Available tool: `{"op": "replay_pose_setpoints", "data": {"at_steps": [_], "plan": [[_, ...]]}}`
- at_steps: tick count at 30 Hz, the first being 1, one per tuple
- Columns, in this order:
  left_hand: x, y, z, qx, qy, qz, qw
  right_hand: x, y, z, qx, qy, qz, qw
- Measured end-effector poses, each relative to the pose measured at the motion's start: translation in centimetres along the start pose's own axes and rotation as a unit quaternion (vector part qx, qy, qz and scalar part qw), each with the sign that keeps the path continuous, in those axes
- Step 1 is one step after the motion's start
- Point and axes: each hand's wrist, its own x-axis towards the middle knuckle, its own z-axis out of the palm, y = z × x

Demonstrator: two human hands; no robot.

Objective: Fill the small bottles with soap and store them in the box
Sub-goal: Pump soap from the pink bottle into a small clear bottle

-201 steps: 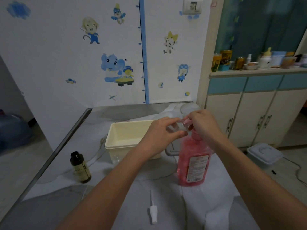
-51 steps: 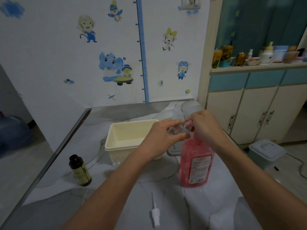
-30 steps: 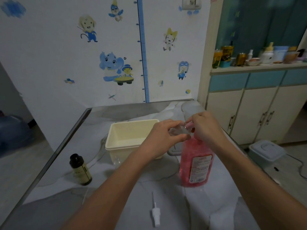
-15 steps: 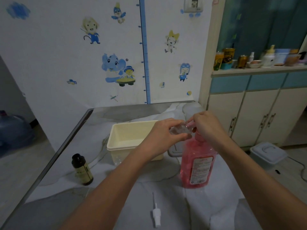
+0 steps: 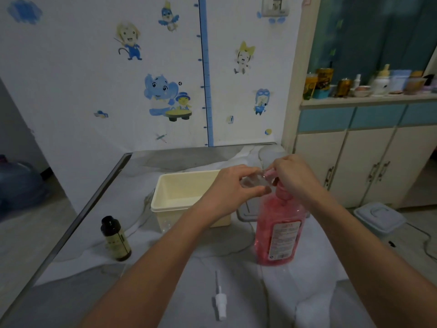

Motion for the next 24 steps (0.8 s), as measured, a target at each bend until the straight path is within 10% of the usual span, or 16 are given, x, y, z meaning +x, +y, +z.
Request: {"op": "replay_pose_setpoints", "data": {"at_steps": [24], "plan": [[-0.5, -0.7, 0.8, -0.016, 0.003, -0.014, 1.000, -0.4, 0.8, 0.6, -0.022, 0.024, 0.001, 0.999]]}}
